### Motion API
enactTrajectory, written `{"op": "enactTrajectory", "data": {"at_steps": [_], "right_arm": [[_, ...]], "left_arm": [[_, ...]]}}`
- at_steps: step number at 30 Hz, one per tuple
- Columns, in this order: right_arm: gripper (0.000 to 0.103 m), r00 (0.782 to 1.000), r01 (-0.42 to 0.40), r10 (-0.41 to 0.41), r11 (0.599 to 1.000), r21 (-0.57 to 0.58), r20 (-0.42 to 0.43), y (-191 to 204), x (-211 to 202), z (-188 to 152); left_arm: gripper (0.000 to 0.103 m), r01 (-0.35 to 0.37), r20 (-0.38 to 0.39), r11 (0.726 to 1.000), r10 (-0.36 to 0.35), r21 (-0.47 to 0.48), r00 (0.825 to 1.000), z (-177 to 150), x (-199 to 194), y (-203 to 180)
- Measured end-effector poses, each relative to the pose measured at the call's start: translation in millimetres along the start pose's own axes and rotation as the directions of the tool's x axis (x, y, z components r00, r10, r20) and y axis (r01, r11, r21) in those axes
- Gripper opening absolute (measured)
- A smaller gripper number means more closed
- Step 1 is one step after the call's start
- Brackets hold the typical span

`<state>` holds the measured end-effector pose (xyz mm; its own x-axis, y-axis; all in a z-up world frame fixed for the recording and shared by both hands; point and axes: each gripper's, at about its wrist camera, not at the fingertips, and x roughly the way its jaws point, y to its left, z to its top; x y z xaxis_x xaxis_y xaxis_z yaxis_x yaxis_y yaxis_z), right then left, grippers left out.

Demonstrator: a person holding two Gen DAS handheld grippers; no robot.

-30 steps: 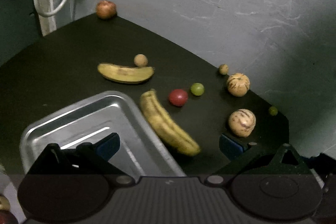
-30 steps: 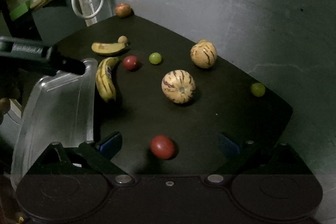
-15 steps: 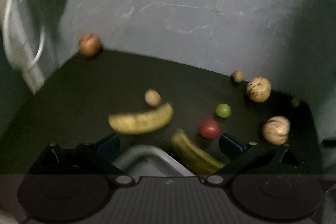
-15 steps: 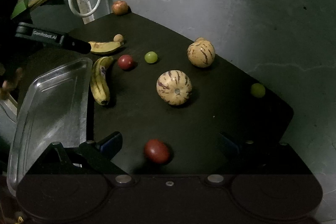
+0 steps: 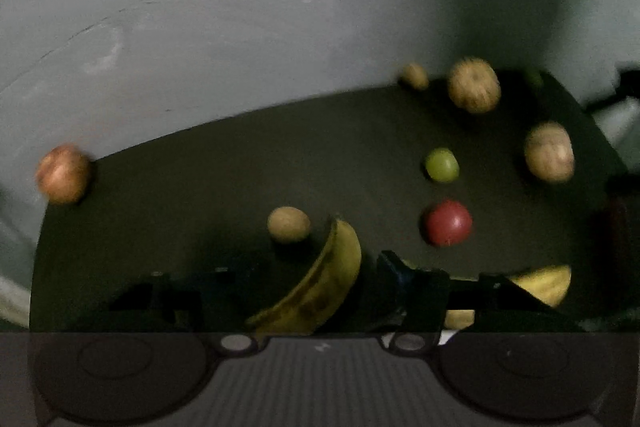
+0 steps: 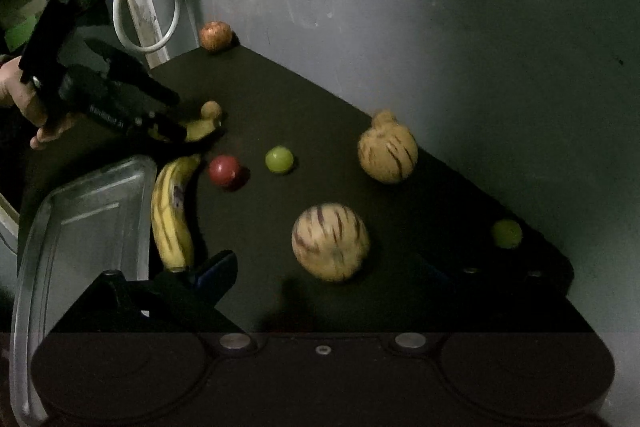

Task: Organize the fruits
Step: 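Move the left gripper toward the yellow banana while the right gripper approaches the red tomato, then grasp the yellow banana with the left gripper while the right gripper grasps the red tomato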

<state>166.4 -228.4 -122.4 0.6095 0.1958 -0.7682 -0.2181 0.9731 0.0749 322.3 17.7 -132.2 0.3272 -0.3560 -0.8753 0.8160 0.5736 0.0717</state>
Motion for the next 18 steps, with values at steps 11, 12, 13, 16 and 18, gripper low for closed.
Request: {"op": "enactTrajectory", "data": {"at_steps": [11, 12, 13, 16, 18], "right_arm": [[0.087, 0.999, -0.032, 0.031, 0.998, -0.061, -0.01, 11, 28, 20], [0.087, 0.999, -0.038, 0.038, 0.996, -0.08, 0.0, 15, 30, 24], [0.087, 0.999, -0.051, 0.052, 0.994, -0.097, 0.009, 20, 33, 30], [0.082, 0.994, -0.107, 0.11, 0.983, -0.152, 0.013, 32, 46, 49], [0.074, 0.99, -0.139, 0.143, 0.964, -0.226, 0.001, 41, 57, 60]], "left_arm": [[0.05, 0.056, -0.077, 0.982, -0.042, 0.181, 0.996, 5, 13, -1], [0.05, 0.06, -0.08, 0.981, -0.046, 0.182, 0.996, 5, 13, 1], [0.049, 0.063, -0.085, 0.98, -0.048, 0.187, 0.995, 3, 12, 2], [0.044, 0.082, -0.113, 0.975, -0.059, 0.205, 0.992, 2, 15, 3], [0.044, 0.085, -0.115, 0.972, -0.061, 0.217, 0.991, 0, 16, 3]]}}
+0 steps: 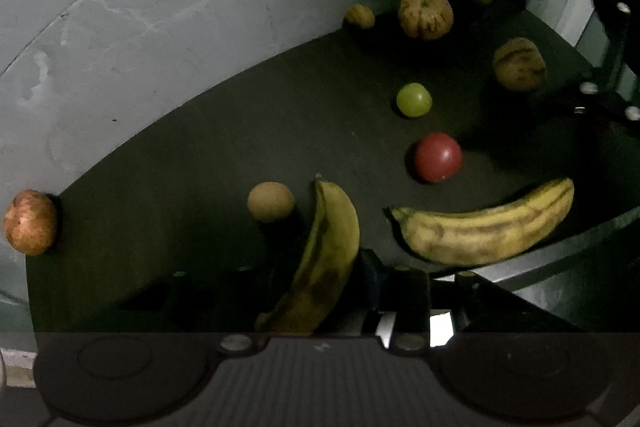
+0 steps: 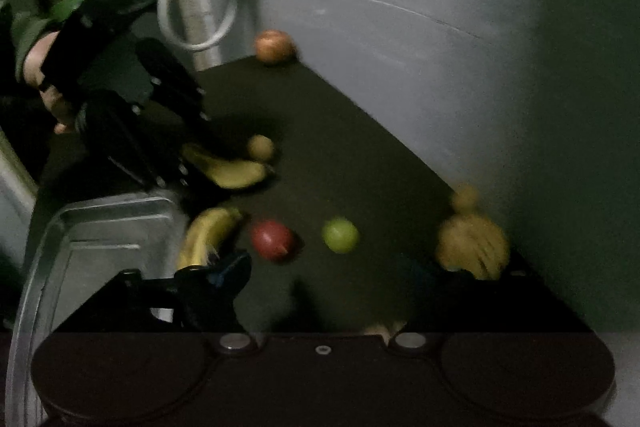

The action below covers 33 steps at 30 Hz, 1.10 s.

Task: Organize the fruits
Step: 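Grasp the yellow banana with the left gripper while the right gripper grasps the red tomato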

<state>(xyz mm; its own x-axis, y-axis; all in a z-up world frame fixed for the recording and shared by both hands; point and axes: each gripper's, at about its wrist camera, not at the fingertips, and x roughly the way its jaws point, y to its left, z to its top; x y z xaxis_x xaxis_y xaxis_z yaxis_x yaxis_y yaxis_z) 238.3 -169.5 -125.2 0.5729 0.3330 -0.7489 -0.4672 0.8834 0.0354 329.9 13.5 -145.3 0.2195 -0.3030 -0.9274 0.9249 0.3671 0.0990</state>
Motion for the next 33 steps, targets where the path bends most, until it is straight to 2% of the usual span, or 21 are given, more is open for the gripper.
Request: {"op": "enactTrajectory", "data": {"at_steps": [2, 5, 11, 14, 16, 24, 27, 33], "right_arm": [[0.06, 0.999, -0.037, 0.036, 0.996, -0.081, -0.02, 2, 13, 10], [0.049, 0.992, -0.116, 0.107, 0.982, -0.152, -0.07, 0, 30, 18], [0.049, 0.973, -0.212, 0.172, 0.929, -0.302, -0.154, 7, 51, 20], [0.044, 0.966, -0.237, 0.184, 0.91, -0.339, -0.183, 12, 58, 19], [0.041, 0.962, -0.247, 0.185, 0.903, -0.352, -0.199, 14, 61, 20], [0.039, 0.955, -0.268, 0.202, 0.901, -0.341, -0.218, 13, 67, 23], [0.033, 0.952, -0.277, 0.21, 0.901, -0.334, -0.223, 11, 69, 26], [0.031, 0.946, -0.294, 0.232, 0.909, -0.295, -0.227, 5, 71, 29]], "left_arm": [[0.044, 0.01, 0.005, 1.0, -0.01, 0.003, 1.0, -1, -1, 1], [0.041, 0.035, 0.002, 0.999, -0.036, 0.023, 0.999, -1, -1, 3], [0.04, 0.066, -0.011, 0.995, -0.066, 0.075, 0.998, 4, 3, 4], [0.04, 0.075, -0.014, 0.994, -0.075, 0.084, 0.997, 4, 3, 7], [0.04, 0.077, -0.017, 0.993, -0.076, 0.088, 0.997, 4, 4, 9], [0.039, 0.092, -0.012, 0.992, -0.091, 0.082, 0.996, 9, 10, 11], [0.037, 0.096, -0.009, 0.992, -0.096, 0.084, 0.995, 9, 10, 13], [0.035, 0.092, 0.006, 0.992, -0.093, 0.082, 0.996, 4, 12, 12]]}}
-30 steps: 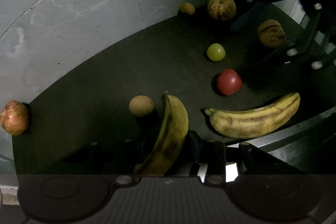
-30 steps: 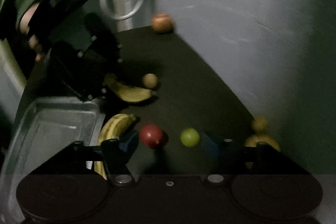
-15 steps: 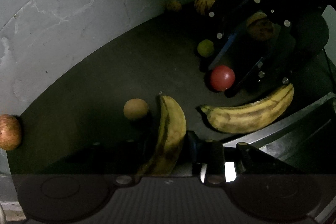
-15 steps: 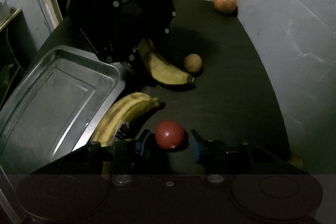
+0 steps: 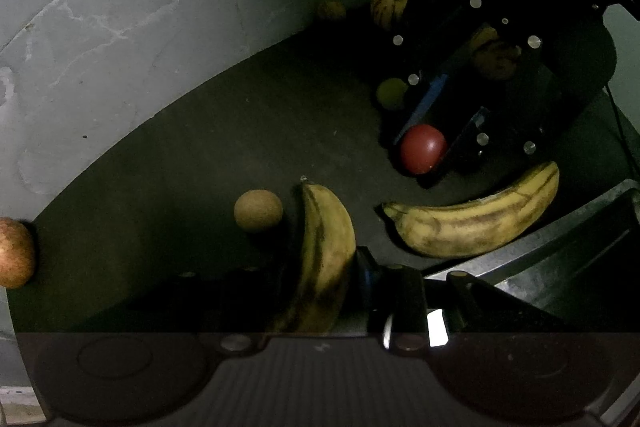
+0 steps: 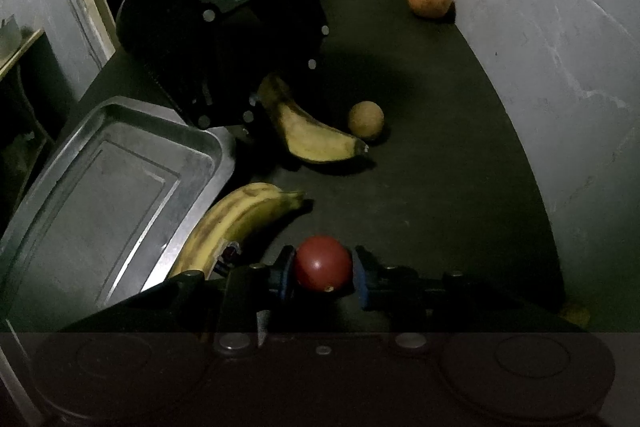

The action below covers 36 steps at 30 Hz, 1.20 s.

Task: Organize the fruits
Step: 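Grasp the yellow banana with the left gripper while the right gripper grasps the red tomato, then carry the banana in the left gripper and the tomato in the right gripper over the metal tray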

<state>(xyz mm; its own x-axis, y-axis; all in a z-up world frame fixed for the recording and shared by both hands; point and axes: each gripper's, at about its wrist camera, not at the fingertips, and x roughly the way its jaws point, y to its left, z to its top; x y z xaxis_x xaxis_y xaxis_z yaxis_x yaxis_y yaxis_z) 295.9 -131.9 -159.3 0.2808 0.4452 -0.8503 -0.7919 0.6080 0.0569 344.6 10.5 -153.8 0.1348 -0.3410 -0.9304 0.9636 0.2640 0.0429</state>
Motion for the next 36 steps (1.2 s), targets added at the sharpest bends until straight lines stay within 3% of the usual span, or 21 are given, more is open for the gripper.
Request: {"op": "enactTrajectory", "data": {"at_steps": [6, 11, 18, 26, 30, 36], "right_arm": [[0.03, 1.0, 0.01, -0.012, 0.997, 0.077, 0.025, -10, -5, -1], [0.03, 0.997, 0.037, -0.044, 0.993, 0.113, 0.063, -10, -22, 0], [0.03, 0.987, 0.063, -0.088, 0.981, 0.182, 0.138, -2, -59, 5], [0.03, 0.965, 0.085, -0.134, 0.974, 0.211, 0.227, 18, -121, 4], [0.03, 0.947, 0.083, -0.148, 0.97, 0.227, 0.285, 30, -151, 4], [0.03, 0.918, 0.067, -0.156, 0.967, 0.247, 0.366, 55, -183, 4]], "left_arm": [[0.033, -0.04, 0.028, 0.999, 0.041, -0.023, 0.999, -6, -7, -3], [0.033, -0.085, 0.066, 0.99, 0.093, -0.113, 0.993, -11, -24, -2], [0.033, -0.161, 0.127, 0.93, 0.213, -0.331, 0.969, -25, -57, -24], [0.033, -0.27, 0.114, 0.781, 0.396, -0.563, 0.911, -33, -105, -83], [0.033, -0.324, 0.057, 0.682, 0.473, -0.655, 0.879, -33, -128, -103], [0.033, -0.378, -0.03, 0.511, 0.565, -0.772, 0.825, -37, -159, -143]]}}
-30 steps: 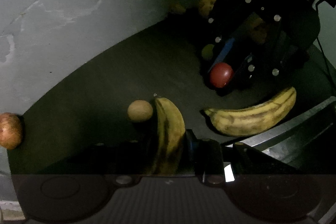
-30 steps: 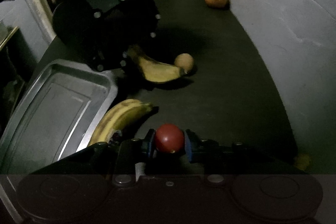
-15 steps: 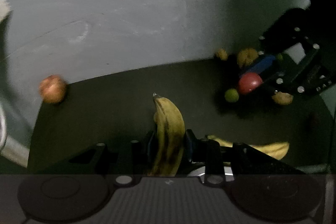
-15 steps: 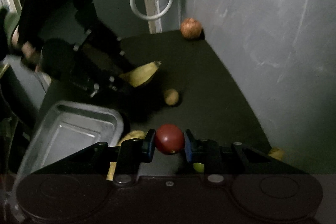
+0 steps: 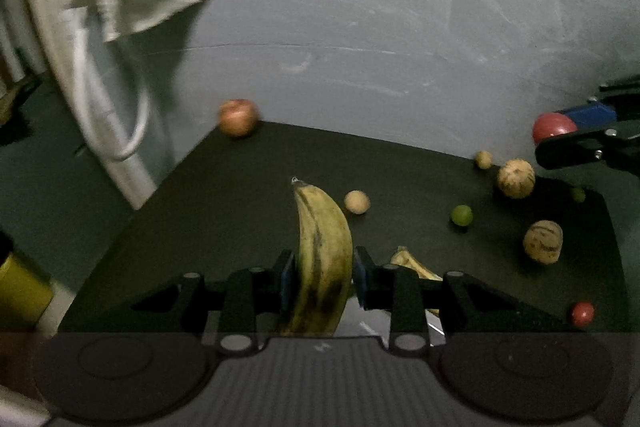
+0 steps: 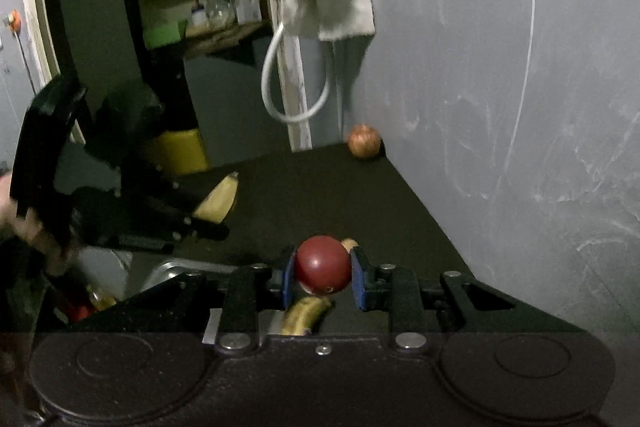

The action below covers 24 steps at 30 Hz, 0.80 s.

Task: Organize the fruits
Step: 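Carry the banana in the left gripper and the tomato in the right gripper over the metal tray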

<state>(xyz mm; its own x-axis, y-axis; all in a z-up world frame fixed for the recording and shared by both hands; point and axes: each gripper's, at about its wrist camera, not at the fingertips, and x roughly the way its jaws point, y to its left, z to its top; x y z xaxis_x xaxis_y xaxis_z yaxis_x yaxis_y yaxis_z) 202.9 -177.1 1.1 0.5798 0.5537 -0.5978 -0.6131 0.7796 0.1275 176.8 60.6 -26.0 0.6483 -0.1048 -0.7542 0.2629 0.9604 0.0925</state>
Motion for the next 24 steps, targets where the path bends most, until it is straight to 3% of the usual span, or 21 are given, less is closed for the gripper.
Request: {"op": "enactTrajectory", "data": {"at_steps": [6, 14, 24], "right_arm": [[0.03, 0.997, -0.072, 0.073, 0.997, -0.021, 0.038, 27, -19, 2], [0.03, 0.982, -0.18, 0.184, 0.979, -0.09, 0.034, 67, -22, 4], [0.03, 0.971, -0.237, 0.237, 0.963, -0.127, -0.015, 95, -10, -7]], "left_arm": [[0.033, -0.085, 0.014, 0.99, 0.087, -0.108, 0.996, -21, -37, -6], [0.033, -0.154, 0.005, 0.957, 0.16, -0.247, 0.987, -53, -69, -9], [0.033, -0.201, -0.051, 0.912, 0.196, -0.357, 0.979, -95, -78, -8]]}}
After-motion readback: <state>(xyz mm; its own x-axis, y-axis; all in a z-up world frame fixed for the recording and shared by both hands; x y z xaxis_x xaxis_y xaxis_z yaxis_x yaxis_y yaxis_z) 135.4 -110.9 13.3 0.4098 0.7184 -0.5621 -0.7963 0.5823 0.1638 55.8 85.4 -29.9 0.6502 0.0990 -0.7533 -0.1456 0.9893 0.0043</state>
